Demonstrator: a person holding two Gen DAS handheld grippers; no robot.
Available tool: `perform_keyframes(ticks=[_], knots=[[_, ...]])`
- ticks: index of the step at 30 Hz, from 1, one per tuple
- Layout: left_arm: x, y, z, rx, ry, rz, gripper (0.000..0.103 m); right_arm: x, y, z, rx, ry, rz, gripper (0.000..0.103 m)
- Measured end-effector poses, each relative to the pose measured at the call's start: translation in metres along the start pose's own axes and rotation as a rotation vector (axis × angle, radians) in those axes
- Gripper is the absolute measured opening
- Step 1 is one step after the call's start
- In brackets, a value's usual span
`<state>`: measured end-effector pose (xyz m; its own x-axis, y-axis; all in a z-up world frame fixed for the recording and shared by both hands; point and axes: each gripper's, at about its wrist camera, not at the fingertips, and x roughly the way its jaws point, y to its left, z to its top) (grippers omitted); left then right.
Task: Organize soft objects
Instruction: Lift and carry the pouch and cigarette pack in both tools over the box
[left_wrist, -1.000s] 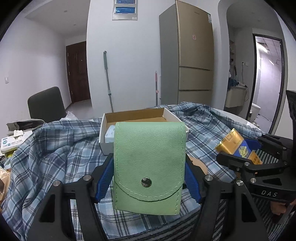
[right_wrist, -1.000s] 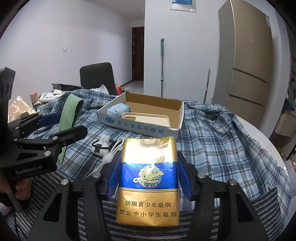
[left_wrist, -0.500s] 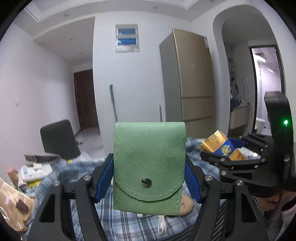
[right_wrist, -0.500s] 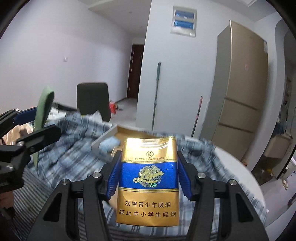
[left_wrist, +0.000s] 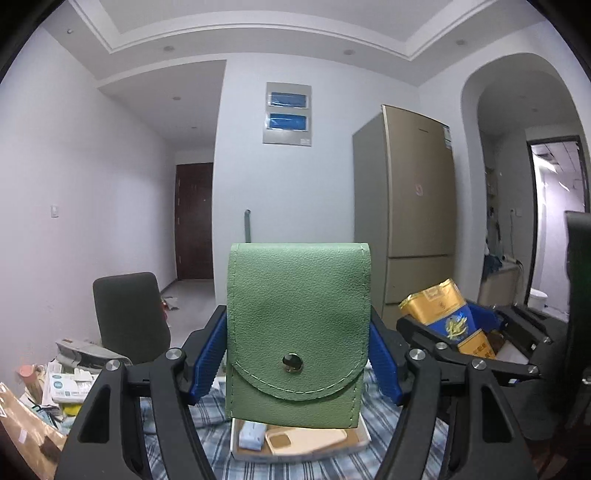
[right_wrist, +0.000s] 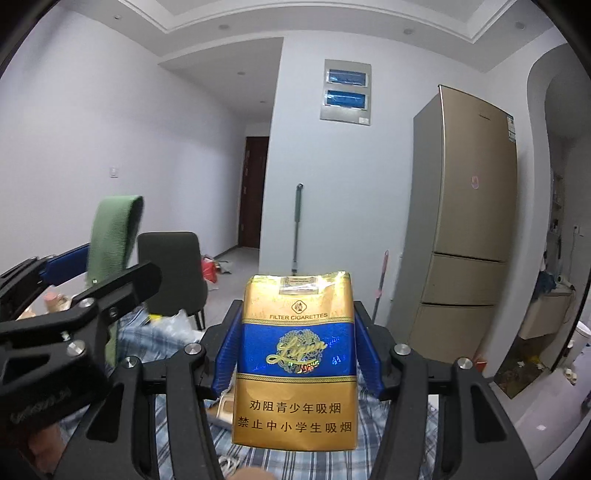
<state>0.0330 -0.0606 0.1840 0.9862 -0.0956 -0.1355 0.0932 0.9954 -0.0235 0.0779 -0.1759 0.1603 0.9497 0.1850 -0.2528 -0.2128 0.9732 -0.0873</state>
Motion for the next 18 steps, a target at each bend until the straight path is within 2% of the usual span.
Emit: perform_keyframes(ticks=[2,6,9,13,18], knots=[[0.012,0.006,0.009,-0.007,0.007,0.008,0.072,0.016,-0.004,0.009,0.035,0.02,0.026,0.055],[0.036,0.014,0.022,0.001,0.013,0.033,0.072,0.047,-0.014,0.015,0.076,0.034,-0.016,0.055],[0.053,0.023,0.022,-0.01,0.024,0.038,0.072,0.068,-0.022,0.01,0.12,0.067,-0.008,0.055],[0.077,0.039,0.007,-0.022,0.057,0.05,0.072,0.09,-0.021,-0.005,0.115,0.089,-0.02,0.055],[0.115,0.062,-0.017,-0.038,0.134,0.061,0.072,0.118,-0.022,-0.03,0.119,0.155,0.026,0.055]])
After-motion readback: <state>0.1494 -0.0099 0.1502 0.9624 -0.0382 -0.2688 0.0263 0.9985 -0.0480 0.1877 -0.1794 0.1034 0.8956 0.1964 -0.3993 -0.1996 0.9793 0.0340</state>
